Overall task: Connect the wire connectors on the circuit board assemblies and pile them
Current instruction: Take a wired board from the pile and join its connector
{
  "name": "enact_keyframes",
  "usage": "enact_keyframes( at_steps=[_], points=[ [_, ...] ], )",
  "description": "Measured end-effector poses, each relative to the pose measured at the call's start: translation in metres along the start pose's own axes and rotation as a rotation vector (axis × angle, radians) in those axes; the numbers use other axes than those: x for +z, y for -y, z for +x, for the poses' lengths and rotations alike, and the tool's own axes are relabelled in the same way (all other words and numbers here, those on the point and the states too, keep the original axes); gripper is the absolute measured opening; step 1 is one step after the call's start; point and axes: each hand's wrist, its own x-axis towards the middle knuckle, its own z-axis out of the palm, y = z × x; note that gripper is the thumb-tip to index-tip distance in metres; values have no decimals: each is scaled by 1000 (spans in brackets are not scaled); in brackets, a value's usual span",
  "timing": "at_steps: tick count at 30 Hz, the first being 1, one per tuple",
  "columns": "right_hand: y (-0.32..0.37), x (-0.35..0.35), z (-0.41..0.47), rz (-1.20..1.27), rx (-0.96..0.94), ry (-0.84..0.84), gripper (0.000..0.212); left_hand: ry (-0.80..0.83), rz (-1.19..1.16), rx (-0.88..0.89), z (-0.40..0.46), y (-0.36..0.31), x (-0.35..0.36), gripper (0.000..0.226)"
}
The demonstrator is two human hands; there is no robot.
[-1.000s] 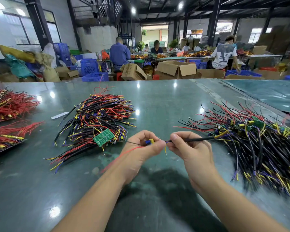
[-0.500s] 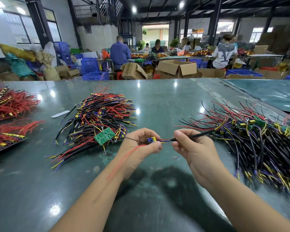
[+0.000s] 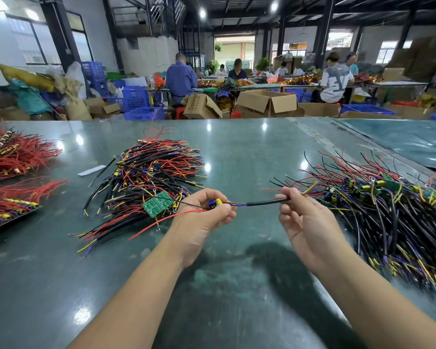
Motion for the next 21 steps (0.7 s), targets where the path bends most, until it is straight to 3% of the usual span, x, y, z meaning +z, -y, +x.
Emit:
enact_keyframes(
  at_steps=[14,21],
  points=[
    [4,-12,15,233,188,-178,45,89,227,21,-4,1,4,20],
    [3,-15,16,254,119,-242,47,158,107,-44,-8,0,4,19]
  ],
)
